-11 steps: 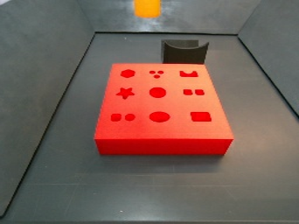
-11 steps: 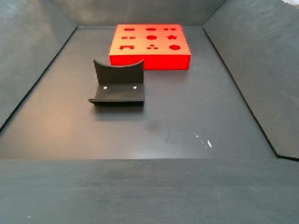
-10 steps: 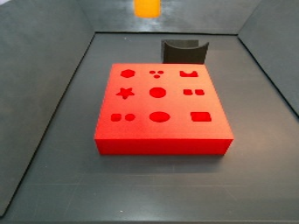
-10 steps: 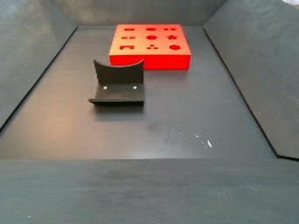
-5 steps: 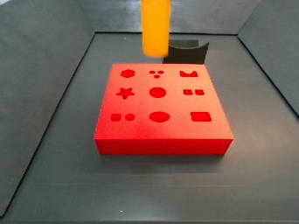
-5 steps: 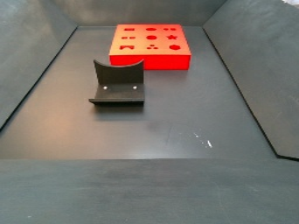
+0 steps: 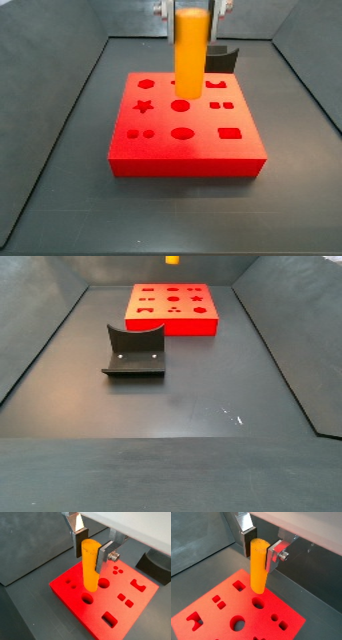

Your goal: Insert the oval object.

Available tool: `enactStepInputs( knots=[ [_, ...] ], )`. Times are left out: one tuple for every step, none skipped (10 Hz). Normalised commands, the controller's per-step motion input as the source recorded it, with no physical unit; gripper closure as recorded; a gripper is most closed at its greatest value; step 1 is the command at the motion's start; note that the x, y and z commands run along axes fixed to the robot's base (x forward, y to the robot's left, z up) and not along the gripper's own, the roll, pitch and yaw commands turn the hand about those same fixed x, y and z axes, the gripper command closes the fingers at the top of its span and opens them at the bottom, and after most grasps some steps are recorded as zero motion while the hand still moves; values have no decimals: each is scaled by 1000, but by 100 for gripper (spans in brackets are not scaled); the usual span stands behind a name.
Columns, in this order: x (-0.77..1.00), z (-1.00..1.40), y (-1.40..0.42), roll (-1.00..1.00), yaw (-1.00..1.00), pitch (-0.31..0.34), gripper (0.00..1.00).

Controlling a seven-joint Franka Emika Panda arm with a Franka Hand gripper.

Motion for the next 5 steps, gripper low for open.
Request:
enactStepInputs(
  knots=[
    [0,-403,69,-174,0,-226,100],
    [23,-351,100,-201,49,-233,100],
    [243,-383,57,-53,171,-164,100],
    [340,-311,0,63,246,-81,100],
    [329,-234,-154,226,289,0,100]
  ],
)
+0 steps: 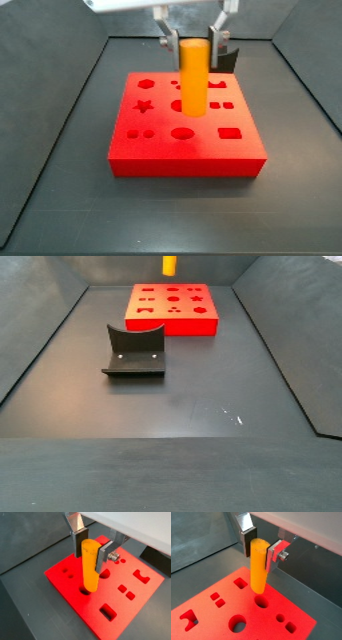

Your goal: Insert the oval object.

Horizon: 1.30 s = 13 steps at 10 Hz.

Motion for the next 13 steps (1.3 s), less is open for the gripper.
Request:
enactStepInputs(
  knots=[
    [226,-229,-214,320,297,0,100],
    [34,-306,-211,334,226,0,100],
    [0,-343,-137,343,151,21,100],
    [0,-320,-86,291,80,41,100],
    [0,-249,-9,226,17,41,100],
    [-34,-229,0,161,0,36,100],
    [-80,-249,0,124,0,17,100],
    [-134,-263,0,110,0,7,100],
    [-257,-246,0,56,0,0,100],
    [-254,-151,0,1,0,0,100],
    [0,-109,-54,0,34,-3,100],
    [63,-157,-49,0,49,-13,100],
    [69,-186,-40,6,49,-11,100]
  ],
)
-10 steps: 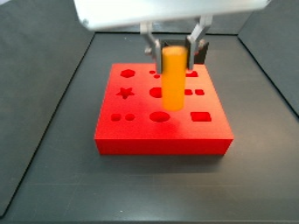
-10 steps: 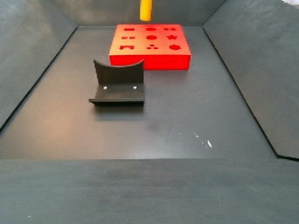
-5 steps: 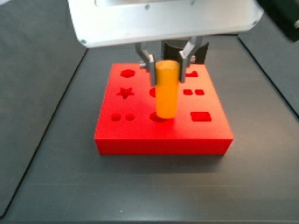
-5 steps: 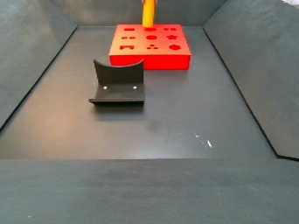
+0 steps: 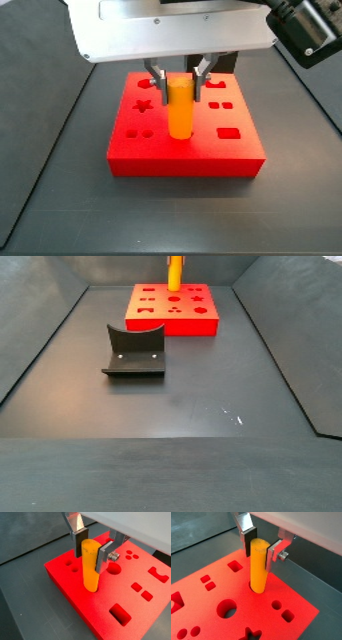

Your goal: Insert the oval object.

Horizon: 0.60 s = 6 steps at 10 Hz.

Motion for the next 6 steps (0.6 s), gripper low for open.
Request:
enactStepInputs(
  knots=[
    [57,-171,-9,36,57,0,100],
    [0,-43,0,6,0,0,100],
    [0,-217,-26,80,0,13,100],
    [0,-531,-26,254,0,171,100],
    [0,-500,-3,233,-3,224,100],
    [0,-640,-69,156,-254,186,100]
  ],
)
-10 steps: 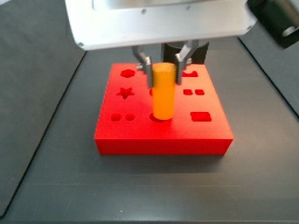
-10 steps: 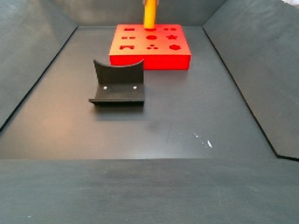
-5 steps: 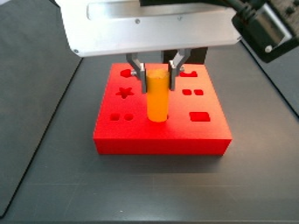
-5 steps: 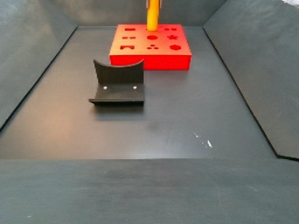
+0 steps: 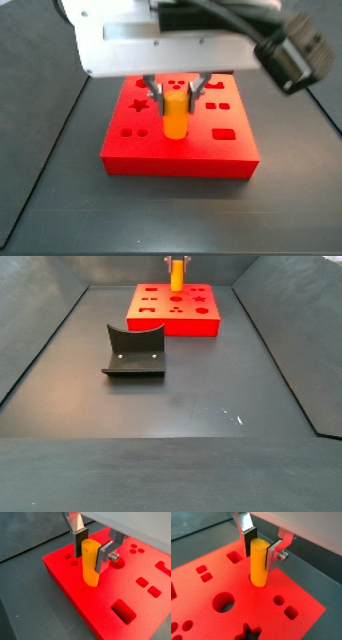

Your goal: Insert the oval object.

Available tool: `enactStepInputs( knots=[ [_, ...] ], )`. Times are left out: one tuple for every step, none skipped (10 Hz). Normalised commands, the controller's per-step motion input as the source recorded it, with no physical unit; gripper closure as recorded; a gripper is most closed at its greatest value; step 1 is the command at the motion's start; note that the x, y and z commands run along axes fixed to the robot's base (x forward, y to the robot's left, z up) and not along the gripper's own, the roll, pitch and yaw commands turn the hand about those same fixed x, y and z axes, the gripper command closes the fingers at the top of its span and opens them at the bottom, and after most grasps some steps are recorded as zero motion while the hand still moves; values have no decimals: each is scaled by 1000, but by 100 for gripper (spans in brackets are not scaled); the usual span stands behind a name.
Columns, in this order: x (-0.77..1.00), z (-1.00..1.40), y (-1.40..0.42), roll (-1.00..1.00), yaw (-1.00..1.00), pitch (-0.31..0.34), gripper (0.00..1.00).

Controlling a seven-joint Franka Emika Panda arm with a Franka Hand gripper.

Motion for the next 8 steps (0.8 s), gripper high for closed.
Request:
enactStepInputs(
  knots=[
    [0,-783,-103,136,-200,64,100],
    [0,-914,-151,156,-177,3,100],
    [0,-997,-143,140,-197,0,100],
    [-3,-1000,-83,106,-226,0,100],
    [0,-1000,-31,47,-286,-26,100],
    [0,-897,-31,0,-294,-106,100],
    [0,0,0,6,0,0,100],
    [0,0,0,0,0,0,100]
  ],
)
